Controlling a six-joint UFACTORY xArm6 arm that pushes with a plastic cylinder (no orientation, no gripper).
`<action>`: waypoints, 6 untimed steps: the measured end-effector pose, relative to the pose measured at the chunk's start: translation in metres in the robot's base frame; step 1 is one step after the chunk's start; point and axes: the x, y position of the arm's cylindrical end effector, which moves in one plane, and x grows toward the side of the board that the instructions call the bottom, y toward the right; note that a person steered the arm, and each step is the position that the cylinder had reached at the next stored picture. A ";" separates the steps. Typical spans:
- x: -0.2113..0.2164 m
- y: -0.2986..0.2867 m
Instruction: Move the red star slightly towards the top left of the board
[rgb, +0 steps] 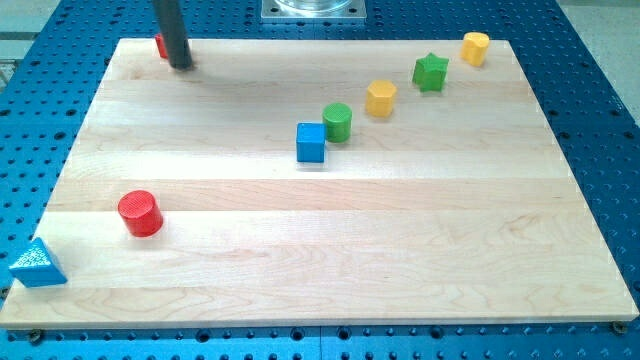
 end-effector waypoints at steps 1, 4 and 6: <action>-0.017 0.045; -0.053 -0.013; -0.035 0.029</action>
